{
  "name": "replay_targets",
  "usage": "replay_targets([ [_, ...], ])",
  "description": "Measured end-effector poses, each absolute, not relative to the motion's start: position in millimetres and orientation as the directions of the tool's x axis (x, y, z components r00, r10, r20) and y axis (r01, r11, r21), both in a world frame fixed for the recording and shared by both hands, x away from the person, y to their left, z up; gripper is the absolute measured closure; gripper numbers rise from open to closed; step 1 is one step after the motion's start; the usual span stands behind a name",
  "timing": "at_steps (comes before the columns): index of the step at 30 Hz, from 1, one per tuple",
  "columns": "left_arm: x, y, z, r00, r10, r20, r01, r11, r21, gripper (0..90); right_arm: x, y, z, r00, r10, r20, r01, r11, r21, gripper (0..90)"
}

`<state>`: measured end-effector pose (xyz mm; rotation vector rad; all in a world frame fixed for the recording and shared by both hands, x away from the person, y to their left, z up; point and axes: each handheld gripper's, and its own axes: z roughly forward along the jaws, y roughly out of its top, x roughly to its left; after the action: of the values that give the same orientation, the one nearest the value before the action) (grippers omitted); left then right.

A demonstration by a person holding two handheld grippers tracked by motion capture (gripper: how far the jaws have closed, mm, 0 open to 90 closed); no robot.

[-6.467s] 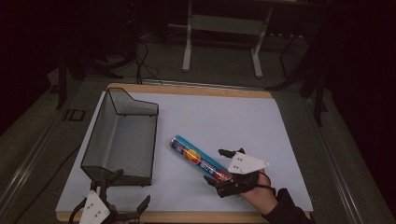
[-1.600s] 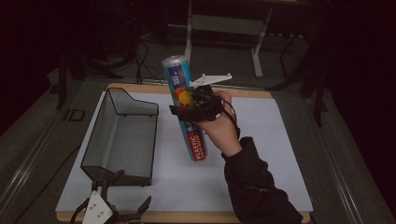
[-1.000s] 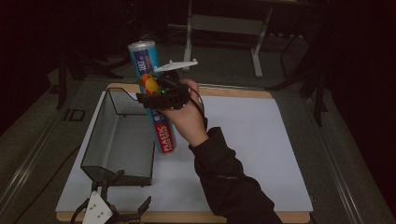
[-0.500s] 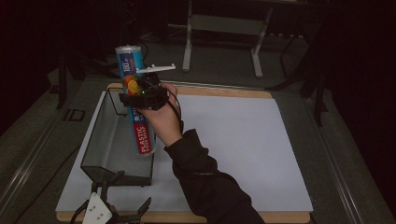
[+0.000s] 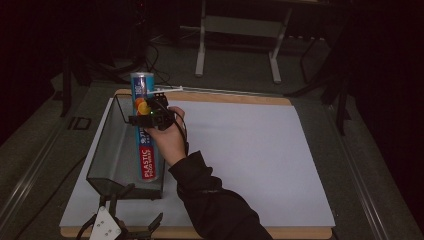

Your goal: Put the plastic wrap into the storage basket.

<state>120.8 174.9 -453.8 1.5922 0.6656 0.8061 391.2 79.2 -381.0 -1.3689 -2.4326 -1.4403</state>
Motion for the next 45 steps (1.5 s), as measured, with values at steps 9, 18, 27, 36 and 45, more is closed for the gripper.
replay_targets([
  [9, 119.2, 173.5, -453.8, 0.607, 0.781, 0.147, -0.021, -0.170, 0.985, 1.7, 381.8, 84.3, -399.0, -0.588, 0.704, 0.400, 0.726, 0.241, 0.644, 31.7],
  [18, 119.6, 173.2, -454.0, 0.606, 0.782, 0.149, -0.018, -0.174, 0.985, 1.7, 388.1, 85.3, -411.4, -0.521, 0.758, 0.392, 0.770, 0.220, 0.599, 31.6],
  [27, 118.4, 173.1, -453.8, 0.607, 0.780, 0.153, -0.024, -0.174, 0.984, 1.6, 405.6, 95.6, -434.3, -0.433, 0.806, 0.403, 0.796, 0.133, 0.591, 31.4],
  [36, 117.0, 174.5, -453.2, 0.608, 0.779, 0.154, -0.030, -0.171, 0.985, 1.6, 409.1, 109.6, -446.0, -0.418, 0.833, 0.363, 0.782, 0.126, 0.610, 31.0],
  [45, 116.5, 174.7, -452.9, 0.608, 0.779, 0.155, -0.032, -0.170, 0.985, 1.6, 416.8, 113.2, -463.5, -0.384, 0.856, 0.345, 0.798, 0.120, 0.591, 30.9],
])
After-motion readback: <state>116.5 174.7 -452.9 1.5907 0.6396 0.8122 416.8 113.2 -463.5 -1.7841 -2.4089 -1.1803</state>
